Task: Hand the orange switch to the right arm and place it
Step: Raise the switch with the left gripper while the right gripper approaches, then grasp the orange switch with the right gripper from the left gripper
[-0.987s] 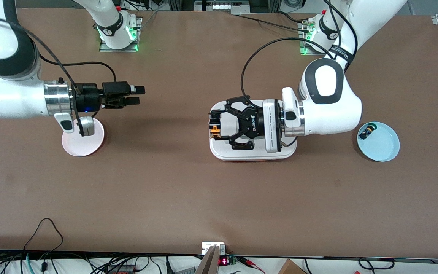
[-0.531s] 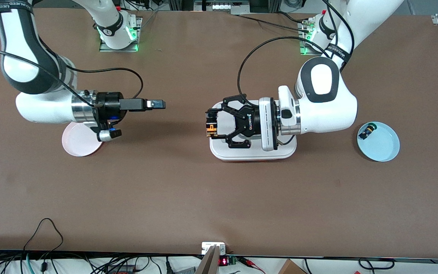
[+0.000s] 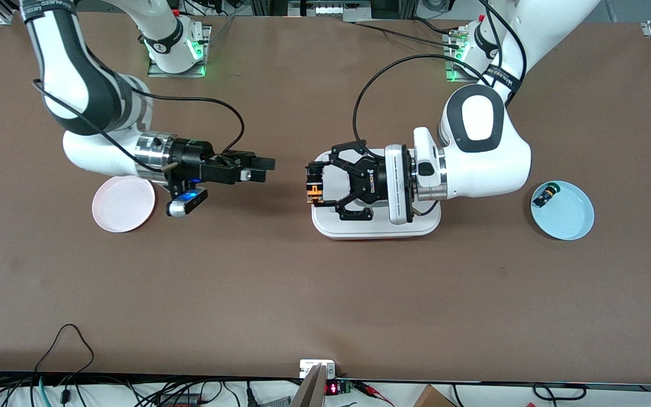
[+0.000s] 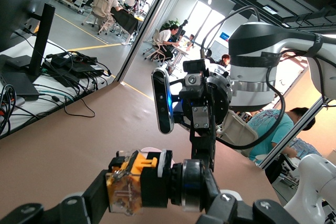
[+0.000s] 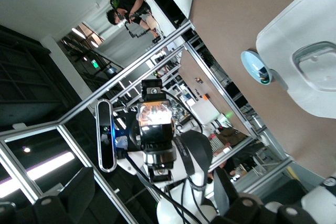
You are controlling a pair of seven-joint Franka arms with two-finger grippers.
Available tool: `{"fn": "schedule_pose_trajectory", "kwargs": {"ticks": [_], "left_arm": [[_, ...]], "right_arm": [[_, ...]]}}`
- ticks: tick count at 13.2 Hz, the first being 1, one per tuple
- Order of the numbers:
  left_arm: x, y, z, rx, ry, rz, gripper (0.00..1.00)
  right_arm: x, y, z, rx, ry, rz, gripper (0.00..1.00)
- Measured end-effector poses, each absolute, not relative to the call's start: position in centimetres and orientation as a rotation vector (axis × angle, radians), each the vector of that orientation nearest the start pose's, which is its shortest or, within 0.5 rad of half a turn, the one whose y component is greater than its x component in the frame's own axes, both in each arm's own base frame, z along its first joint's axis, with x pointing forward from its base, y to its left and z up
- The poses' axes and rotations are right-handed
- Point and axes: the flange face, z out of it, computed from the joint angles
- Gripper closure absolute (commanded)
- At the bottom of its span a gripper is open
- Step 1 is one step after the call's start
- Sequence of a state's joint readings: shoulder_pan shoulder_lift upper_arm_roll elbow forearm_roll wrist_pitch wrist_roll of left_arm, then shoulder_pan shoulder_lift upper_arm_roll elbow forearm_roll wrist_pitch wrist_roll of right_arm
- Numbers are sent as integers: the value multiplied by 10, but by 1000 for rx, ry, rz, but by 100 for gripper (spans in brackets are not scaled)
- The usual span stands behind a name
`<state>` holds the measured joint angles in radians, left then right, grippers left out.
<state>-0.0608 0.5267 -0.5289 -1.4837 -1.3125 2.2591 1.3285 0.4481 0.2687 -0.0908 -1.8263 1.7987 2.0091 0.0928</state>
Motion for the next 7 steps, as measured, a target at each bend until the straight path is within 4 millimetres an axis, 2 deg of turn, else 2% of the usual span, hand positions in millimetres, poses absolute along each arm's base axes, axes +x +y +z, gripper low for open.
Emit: {"fn": "schedule_pose_trajectory", "kwargs": {"ticks": [3,7], "left_arm": [[628,-366,459,1621,-896,749,91],[626,-370,459,1624,-898,753,91]], "right_arm": [[590,306,447,-1516,653,387,0],[596,325,440,-1533,665,370,3]]}}
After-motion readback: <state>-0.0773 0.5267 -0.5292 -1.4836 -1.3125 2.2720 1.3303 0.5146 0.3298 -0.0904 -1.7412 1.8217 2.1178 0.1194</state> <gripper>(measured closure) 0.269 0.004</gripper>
